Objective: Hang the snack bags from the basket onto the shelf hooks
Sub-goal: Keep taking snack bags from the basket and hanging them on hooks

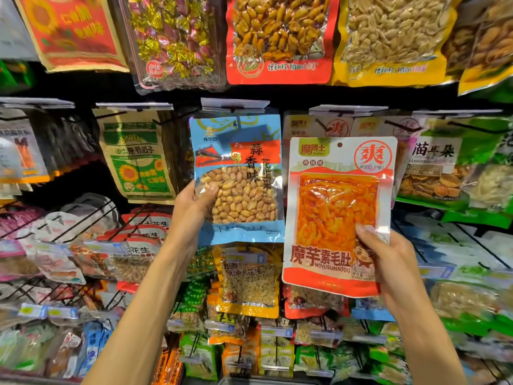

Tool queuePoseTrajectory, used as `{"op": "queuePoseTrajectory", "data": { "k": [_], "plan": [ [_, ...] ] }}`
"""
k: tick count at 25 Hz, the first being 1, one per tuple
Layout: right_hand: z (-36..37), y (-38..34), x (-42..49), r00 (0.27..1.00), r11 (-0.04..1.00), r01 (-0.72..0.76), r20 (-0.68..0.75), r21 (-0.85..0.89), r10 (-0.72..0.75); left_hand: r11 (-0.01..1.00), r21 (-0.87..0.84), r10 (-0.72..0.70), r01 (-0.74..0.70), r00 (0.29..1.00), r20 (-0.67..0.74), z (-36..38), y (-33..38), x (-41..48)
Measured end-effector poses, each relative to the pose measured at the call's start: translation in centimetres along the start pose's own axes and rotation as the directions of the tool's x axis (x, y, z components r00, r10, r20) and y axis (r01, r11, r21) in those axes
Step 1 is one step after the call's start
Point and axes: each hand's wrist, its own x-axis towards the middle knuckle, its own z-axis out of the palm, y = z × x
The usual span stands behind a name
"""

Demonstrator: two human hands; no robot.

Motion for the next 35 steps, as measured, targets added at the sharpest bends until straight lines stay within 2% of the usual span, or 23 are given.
{"op": "queuePoseTrajectory", "data": {
  "k": [12, 19, 35],
  "plan": [
    [0.5, 0.1, 0.6, 1.000, 1.000, 0.012, -0.019, 0.018, -0.011, 0.999, -0.031, -0.034, 0.035, 0.999, 0.026, 0.0, -0.4, 1.1],
    [1.6, -1.3, 2.8, 0.999, 0.998, 0.043, 0.025, 0.042, -0.044, 1.000, -0.020, 0.000, 0.000, 1.000, 0.014, 0.7, -0.4, 1.4],
    [1.8, -0.7, 6.6, 0.999, 0.996, -0.032, 0.035, 0.086, 0.029, 1.000, 0.018, 0.002, -0.002, 1.000, 0.000, 1.2, -1.8, 3.5]
  ]
}}
